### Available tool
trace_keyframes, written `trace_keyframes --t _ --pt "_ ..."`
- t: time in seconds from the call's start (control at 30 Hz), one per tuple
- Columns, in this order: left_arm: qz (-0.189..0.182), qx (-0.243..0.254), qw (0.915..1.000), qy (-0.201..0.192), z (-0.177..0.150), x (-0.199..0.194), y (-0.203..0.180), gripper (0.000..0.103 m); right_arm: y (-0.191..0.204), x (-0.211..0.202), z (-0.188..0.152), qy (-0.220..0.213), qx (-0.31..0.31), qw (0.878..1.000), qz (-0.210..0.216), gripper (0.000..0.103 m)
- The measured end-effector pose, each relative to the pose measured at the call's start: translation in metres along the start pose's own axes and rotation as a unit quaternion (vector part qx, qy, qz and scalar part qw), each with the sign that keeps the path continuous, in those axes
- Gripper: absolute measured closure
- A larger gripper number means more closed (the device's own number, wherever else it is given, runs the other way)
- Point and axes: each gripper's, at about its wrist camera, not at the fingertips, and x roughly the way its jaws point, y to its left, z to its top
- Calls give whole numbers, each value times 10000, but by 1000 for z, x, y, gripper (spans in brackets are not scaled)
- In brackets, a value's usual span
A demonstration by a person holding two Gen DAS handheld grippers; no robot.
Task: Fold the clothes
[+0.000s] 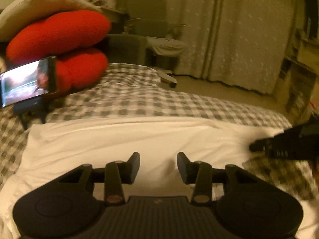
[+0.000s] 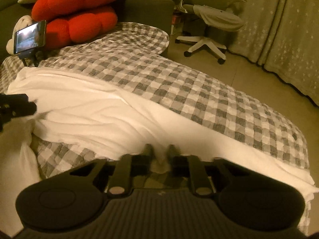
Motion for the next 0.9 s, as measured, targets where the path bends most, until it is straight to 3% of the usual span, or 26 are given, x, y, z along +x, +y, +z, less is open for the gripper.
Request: trace_keyframes --t 0.07,0.1,0.13,0.17,0.6,0.67,0.7,0.83,0.9 --pt "-50 99 9999 49 -2 2 -4 65 -1 -2 0 -26 -30 10000 17 102" --pt "-75 148 9998 74 -2 3 -6 74 -2 -4 0 -60 -22 10000 19 102" --pt "-100 197 9997 98 -3 4 -8 98 -3 -6 1 -100 -7 9999 18 102" --pt "-124 246 9995 123 -4 5 -10 103 -3 -9 2 -140 8 9999 16 102" --pt "-342 89 9994 62 0 -7 3 103 -16 -23 0 -281 207 9993 101 101" --pt "-403 194 9990 61 -1 -5 -3 101 -22 -22 -3 -240 269 9993 -17 89" --pt "-434 246 9987 60 -1 -4 -6 100 -24 -21 -4 -219 300 9993 -76 89" --pt "-556 456 9974 57 -3 -1 -18 75 -41 -25 -9 -210 621 9978 -78 88" --pt "-617 560 9965 56 -3 0 -25 71 -50 -27 -11 -207 788 9967 -72 88"
